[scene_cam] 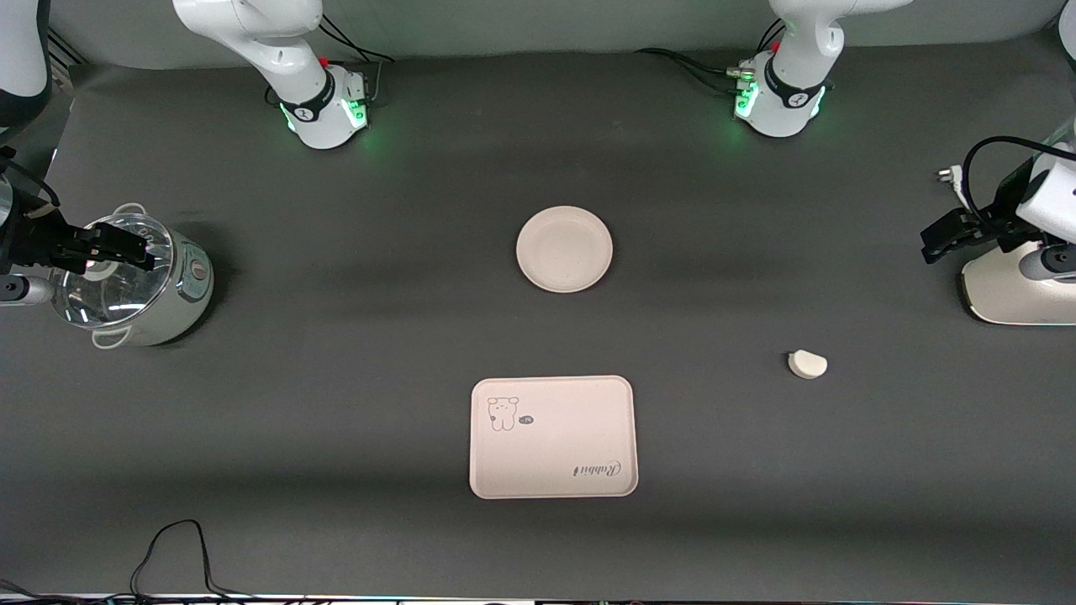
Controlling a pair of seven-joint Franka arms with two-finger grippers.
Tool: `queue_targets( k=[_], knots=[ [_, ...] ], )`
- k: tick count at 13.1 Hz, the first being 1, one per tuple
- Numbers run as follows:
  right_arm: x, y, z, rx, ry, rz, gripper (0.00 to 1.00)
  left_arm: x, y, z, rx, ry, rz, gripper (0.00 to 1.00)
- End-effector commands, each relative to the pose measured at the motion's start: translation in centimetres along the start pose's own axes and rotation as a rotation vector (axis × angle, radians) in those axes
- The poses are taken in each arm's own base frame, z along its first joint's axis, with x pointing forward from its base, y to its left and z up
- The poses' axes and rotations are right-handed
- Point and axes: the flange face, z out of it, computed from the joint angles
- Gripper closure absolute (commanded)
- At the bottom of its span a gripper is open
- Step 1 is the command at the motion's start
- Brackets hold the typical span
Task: Place bun in plate and plate on tray
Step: 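Move the left gripper down toward the white bun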
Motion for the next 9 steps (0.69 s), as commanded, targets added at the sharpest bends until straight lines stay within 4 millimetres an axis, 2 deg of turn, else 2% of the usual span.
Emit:
queue_targets(
  k=[1,4,6,9],
  knots=[
    [-0.2,0.2,-0.1,-0.023,0.007,-0.021,0.00,0.0,0.1,-0.5,0.007,-0.026,0.018,0.00],
    [-0.2,0.2,-0.1,-0.023,0.007,-0.021,0.00,-0.1,0.1,-0.2,0.007,-0.046,0.000,0.00],
    [-0.2,0.2,-0.1,-0.023,0.007,-0.021,0.00,0.8,0.4,0.1,0.005,-0.052,0.012,0.00],
    [-0.2,0.2,0.0,-0.023,0.004,-0.021,0.00,1.1,1.3,2.5,0.010,-0.123,0.037,0.00]
  ],
)
